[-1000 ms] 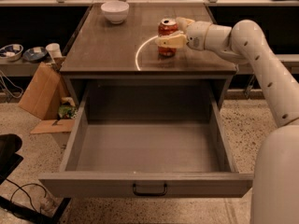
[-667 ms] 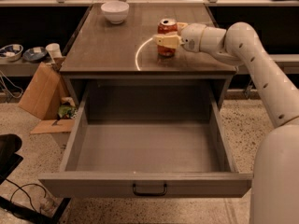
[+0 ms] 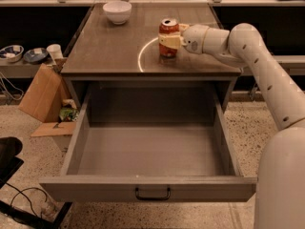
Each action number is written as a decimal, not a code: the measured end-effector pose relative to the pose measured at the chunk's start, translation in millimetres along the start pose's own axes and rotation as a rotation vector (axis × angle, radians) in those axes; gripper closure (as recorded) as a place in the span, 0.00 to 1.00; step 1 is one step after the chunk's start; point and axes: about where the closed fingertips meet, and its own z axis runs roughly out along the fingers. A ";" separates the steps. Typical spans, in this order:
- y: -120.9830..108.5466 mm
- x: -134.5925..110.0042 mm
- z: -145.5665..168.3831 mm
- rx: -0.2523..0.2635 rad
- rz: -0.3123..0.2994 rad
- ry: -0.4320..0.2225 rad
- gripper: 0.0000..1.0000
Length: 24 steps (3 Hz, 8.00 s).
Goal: Place coke can into top drawer
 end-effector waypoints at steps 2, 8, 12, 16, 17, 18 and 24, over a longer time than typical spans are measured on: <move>18.8 -25.4 -14.5 0.011 -0.042 -0.063 1.00; 204.9 114.4 -25.2 -0.338 -0.037 -0.116 1.00; 250.4 151.6 41.1 -0.547 -0.015 -0.031 1.00; 347.5 189.9 42.8 -0.724 0.044 0.043 0.82; 347.5 188.7 42.9 -0.725 0.043 0.044 0.58; 347.5 188.7 42.9 -0.725 0.043 0.044 0.35; 319.2 72.9 -34.9 -0.758 0.063 0.298 0.00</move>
Offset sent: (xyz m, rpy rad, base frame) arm -0.0720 -0.0088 0.0687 0.0872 -0.1938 -0.0234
